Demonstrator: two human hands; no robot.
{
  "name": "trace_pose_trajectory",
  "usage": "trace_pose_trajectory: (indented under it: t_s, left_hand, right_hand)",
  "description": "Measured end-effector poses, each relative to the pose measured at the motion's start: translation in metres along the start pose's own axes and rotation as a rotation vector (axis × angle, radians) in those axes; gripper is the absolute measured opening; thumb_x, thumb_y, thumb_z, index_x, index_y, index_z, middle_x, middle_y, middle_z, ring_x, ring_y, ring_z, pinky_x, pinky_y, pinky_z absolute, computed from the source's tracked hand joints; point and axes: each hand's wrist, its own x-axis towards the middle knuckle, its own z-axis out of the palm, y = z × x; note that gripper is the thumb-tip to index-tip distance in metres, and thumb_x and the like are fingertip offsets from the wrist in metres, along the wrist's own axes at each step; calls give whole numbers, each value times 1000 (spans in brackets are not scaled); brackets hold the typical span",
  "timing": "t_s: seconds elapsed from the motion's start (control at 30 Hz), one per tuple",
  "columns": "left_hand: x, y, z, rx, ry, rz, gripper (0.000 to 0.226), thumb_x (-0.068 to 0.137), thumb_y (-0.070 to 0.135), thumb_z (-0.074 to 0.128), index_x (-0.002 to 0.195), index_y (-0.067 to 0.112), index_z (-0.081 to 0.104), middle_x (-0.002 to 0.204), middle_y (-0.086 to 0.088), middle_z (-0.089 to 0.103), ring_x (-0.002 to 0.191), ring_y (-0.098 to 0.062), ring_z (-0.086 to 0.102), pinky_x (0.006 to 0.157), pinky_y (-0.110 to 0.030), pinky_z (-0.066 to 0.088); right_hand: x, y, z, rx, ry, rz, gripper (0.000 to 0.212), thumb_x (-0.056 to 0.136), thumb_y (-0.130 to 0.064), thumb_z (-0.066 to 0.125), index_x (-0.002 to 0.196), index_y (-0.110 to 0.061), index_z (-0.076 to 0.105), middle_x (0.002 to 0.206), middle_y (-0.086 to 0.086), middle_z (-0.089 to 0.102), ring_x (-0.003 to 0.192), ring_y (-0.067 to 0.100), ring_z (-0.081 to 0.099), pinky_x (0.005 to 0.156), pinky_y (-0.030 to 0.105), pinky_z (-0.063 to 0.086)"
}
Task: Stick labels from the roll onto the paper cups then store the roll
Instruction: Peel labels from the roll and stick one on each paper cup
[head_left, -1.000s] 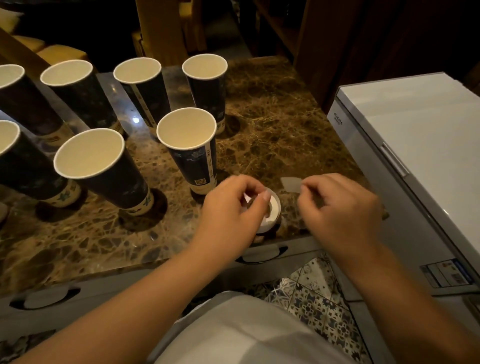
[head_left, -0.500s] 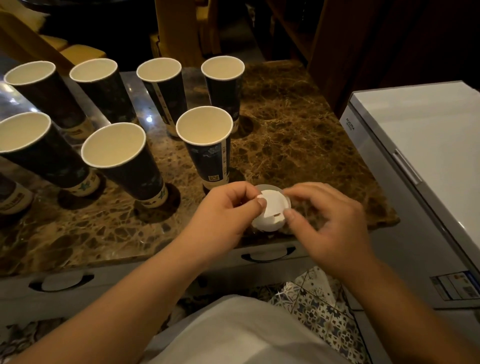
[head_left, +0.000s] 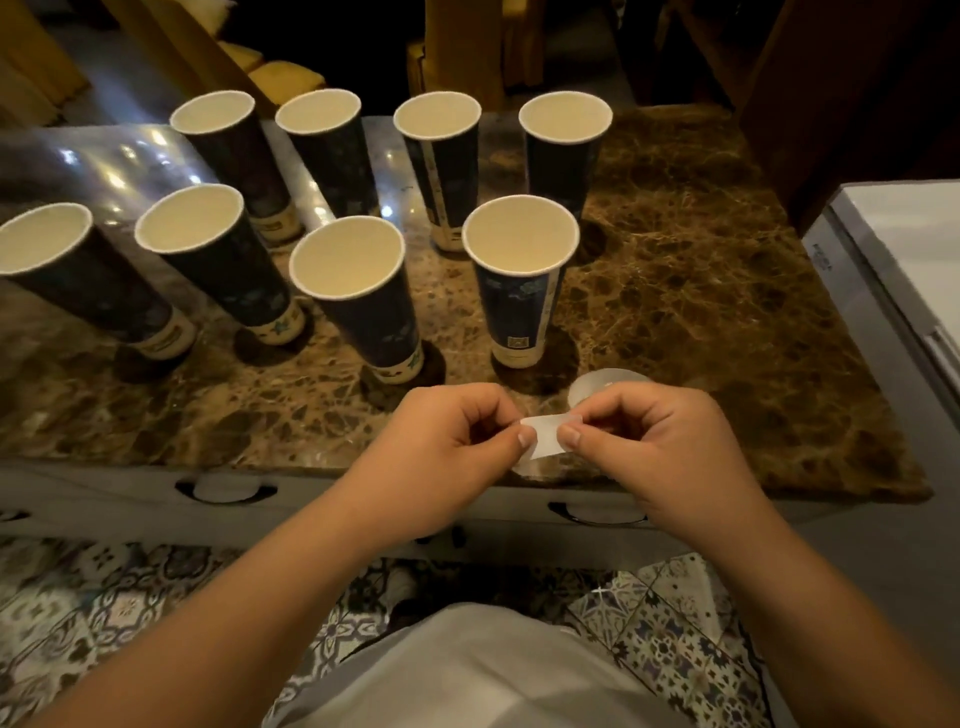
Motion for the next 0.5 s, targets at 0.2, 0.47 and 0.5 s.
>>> trace_pose_trajectory:
  t_s: [0.2,0.47,0.5]
  left_hand:
    - [-22,-15,-21,220,193,-25,16,89,31,65,78,20,68,67,9,62,66,-6,58,56,-16,44]
    - [-66,-68,-71,243,440,-220,34,83,46,67,61,21,61,54,7,57,54,-5,52,51,-19,41]
    - [-72,-76,-81,180,472,-255,29,84,43,67,66,22,63,57,6,59,56,-6,55,53,-21,45]
  right_hand:
    - [7,-12,37,-21,-17,-97,15,78,-17,75,75,-32,75,69,-18,71,67,3,67,58,14,51]
    - [21,-41,106,-75,12,-247,10,77,-25,72,85,-31,74,75,-24,68,76,-6,66,62,11,51]
    - [23,-46,115,-72,9,-249,12,77,-24,73,84,-33,72,75,-25,68,76,-6,66,63,10,51]
